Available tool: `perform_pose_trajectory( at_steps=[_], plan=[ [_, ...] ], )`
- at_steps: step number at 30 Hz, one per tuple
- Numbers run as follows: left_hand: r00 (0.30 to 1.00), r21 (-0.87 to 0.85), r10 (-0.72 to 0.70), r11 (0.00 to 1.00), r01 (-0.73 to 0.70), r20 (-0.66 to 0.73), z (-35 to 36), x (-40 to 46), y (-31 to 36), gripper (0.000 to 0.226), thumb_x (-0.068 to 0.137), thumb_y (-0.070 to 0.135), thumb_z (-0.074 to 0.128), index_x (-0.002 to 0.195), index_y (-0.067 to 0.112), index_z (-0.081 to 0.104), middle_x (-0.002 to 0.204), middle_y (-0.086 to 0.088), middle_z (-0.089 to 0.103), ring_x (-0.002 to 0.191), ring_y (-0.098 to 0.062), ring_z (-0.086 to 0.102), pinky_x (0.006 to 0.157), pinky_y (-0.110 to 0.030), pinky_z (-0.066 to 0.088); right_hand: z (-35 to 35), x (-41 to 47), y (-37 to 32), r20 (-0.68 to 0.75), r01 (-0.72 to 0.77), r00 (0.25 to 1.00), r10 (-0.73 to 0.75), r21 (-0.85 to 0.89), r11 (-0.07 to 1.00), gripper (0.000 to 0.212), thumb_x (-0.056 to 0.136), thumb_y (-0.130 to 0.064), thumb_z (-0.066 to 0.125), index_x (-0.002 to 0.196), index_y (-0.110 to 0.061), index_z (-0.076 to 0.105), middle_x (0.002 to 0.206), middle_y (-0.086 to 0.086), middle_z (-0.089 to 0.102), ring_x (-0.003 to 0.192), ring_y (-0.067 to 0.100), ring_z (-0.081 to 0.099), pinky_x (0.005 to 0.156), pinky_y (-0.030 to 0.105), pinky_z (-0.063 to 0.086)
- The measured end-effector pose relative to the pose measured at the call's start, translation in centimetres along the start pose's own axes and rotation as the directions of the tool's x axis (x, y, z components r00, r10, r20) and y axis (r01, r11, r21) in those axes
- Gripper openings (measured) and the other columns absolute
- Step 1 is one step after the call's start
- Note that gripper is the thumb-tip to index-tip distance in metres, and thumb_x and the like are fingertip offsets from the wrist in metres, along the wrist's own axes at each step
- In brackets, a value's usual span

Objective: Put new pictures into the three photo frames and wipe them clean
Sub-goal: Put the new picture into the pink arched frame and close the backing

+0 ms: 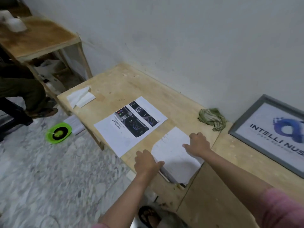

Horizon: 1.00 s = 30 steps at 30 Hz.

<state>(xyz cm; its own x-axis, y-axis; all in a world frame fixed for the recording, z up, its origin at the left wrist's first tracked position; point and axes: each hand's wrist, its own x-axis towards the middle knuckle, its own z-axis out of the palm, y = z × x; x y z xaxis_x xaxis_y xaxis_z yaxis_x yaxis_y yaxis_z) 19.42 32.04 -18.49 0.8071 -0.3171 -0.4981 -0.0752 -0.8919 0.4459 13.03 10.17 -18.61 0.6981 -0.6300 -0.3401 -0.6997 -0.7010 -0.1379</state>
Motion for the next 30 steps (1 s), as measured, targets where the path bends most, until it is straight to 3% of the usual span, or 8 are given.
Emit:
perform_pose_trajectory(
  at_steps=[5,8,11,19,21,24,27,30],
  plan=[
    [0.992,-0.029,-0.12,0.992,0.119,-0.034,1.2,-0.6,1.6,0.058,0.065,0.03,0.082,0.111,0.01,0.052,0.116,-0.01,0.047,0.108,-0.03,0.053,0.081,-0.037,0.048,1.0,-1.4,1.5,0.015,-0.042,0.999,0.041,0.055,0.998,0.066,0.076,-0.058,0.066,0.12,-0.012,0.046,0.123,0.01,0.04,0.108,0.03,0.045,0.077,0.035,0.043],
    [0.986,-0.097,-0.162,0.982,0.159,-0.024,1.3,0.1,1.6,0.04,0.051,0.019,0.079,0.084,0.01,0.058,0.097,-0.008,0.061,0.087,-0.027,0.062,0.059,-0.03,0.049,0.8,-1.2,1.5,0.031,-0.066,0.998,0.063,0.133,0.989,0.066,0.075,-0.055,0.07,0.118,-0.011,0.045,0.121,0.01,0.04,0.109,0.029,0.044,0.078,0.036,0.042],
    [0.99,-0.122,-0.139,0.983,0.135,-0.019,1.4,-0.1,1.5,0.033,0.042,0.013,0.072,0.067,0.01,0.051,0.08,-0.007,0.062,0.073,-0.026,0.063,0.044,-0.023,0.034,0.8,-1.3,1.7,0.019,-0.073,0.997,0.071,0.161,0.984,0.069,0.072,-0.056,0.071,0.118,-0.011,0.045,0.12,0.008,0.042,0.11,0.028,0.044,0.08,0.037,0.042],
    [0.972,-0.294,-0.003,0.954,-0.068,-0.235,3.1,-2.2,1.9,0.03,0.072,-0.007,0.05,0.062,0.015,0.032,0.06,0.001,0.039,0.064,-0.024,0.039,0.049,-0.027,0.021,0.9,-1.1,1.9,-0.034,-0.008,0.999,0.018,0.26,0.966,0.064,0.077,-0.047,0.068,0.127,-0.018,0.042,0.126,0.004,0.04,0.121,0.027,0.035,0.097,0.039,0.036],
    [0.963,-0.373,-0.014,0.924,-0.09,-0.268,2.9,-2.8,2.1,0.029,0.074,-0.007,0.055,0.066,0.011,0.035,0.059,0.001,0.039,0.057,-0.021,0.039,0.047,-0.027,0.023,0.6,-1.3,2.0,-0.057,-0.02,0.997,0.049,0.437,0.899,0.041,0.084,-0.04,0.061,0.115,-0.02,0.045,0.114,0.001,0.047,0.114,0.026,0.041,0.097,0.041,0.038],
    [0.967,-0.482,-0.033,0.871,-0.097,-0.254,2.0,-2.9,2.0,0.027,0.078,0.006,0.07,0.075,0.006,0.044,0.064,-0.002,0.045,0.055,-0.016,0.042,0.049,-0.025,0.03,-0.7,-2.1,2.3,-0.076,-0.027,0.991,0.107,0.678,0.735,0.017,0.093,-0.03,0.049,0.102,-0.018,0.042,0.094,-0.001,0.054,0.085,0.021,0.054,0.076,0.038,0.047],
    [0.972,-0.634,-0.065,0.768,-0.096,-0.227,1.4,-2.6,2.4,0.033,0.079,0.013,0.072,0.068,0.009,0.041,0.064,-0.006,0.039,0.059,-0.021,0.037,0.055,-0.03,0.034,-2.4,-3.6,3.0,-0.128,0.0,0.981,0.147,0.754,0.657,0.011,0.097,-0.023,0.044,0.104,-0.015,0.043,0.104,0.002,0.054,0.074,0.013,0.048,0.061,0.03,0.038],
    [0.989,-0.699,-0.033,0.711,-0.076,-0.142,1.5,-3.2,3.4,0.017,0.084,0.009,0.064,0.073,0.007,0.051,0.058,-0.007,0.05,0.054,-0.023,0.046,0.058,-0.032,0.042,-3.6,-5.9,4.7,-0.15,-0.041,0.944,0.295,0.83,0.556,0.015,0.098,-0.021,0.043,0.111,-0.013,0.046,0.105,0.001,0.051,0.074,0.01,0.047,0.055,0.022,0.035]
  ],
)
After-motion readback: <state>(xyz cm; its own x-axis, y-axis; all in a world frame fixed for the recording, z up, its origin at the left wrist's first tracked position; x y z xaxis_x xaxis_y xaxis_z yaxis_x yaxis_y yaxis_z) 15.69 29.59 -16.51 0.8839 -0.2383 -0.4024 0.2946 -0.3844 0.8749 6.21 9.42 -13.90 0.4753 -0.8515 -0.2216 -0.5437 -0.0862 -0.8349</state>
